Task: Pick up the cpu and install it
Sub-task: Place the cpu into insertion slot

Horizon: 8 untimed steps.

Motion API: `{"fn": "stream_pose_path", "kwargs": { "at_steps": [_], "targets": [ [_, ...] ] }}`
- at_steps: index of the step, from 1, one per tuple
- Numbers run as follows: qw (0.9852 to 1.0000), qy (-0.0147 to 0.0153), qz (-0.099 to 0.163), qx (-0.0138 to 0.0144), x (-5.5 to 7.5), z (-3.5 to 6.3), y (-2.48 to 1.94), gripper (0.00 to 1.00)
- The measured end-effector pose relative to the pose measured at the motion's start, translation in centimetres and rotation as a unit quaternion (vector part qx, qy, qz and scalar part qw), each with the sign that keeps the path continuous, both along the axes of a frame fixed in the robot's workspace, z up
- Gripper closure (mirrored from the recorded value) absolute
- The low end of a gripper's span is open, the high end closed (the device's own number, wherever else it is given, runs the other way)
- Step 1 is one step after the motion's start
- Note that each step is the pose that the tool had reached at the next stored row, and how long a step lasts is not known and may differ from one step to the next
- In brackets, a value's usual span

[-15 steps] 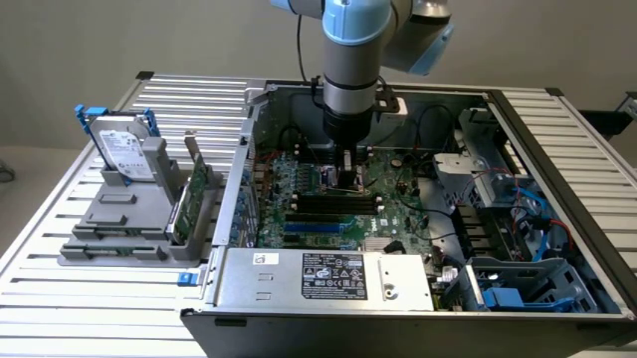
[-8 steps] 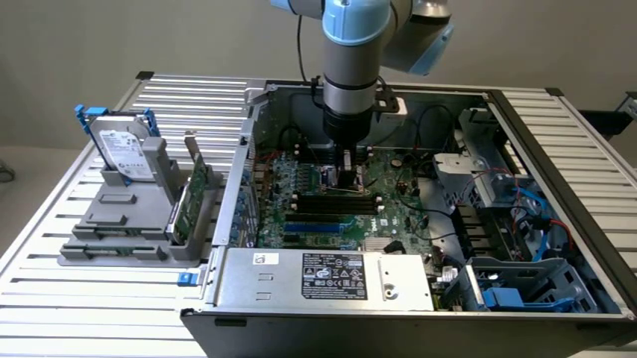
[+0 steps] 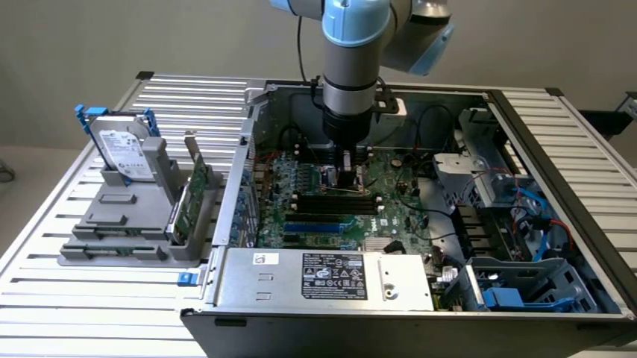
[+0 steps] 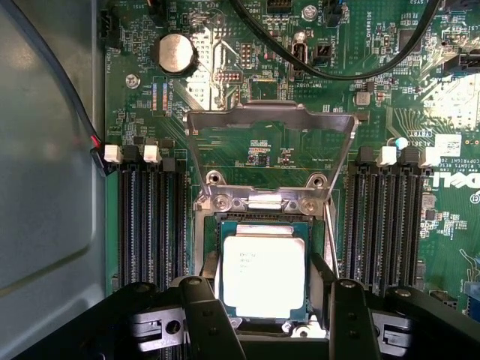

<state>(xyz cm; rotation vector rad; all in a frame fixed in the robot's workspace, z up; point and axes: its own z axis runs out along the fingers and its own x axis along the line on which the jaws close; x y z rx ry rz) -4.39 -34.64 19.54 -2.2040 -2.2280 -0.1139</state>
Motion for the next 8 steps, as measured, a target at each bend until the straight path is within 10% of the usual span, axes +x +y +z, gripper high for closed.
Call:
{"fn": "stream_pose_path", "kwargs": {
  "at_steps": [8],
  "targets": [
    [1.0000, 0.0000, -0.002, 0.0000, 0.00, -0.03, 0.00, 0.45]
  ]
}}
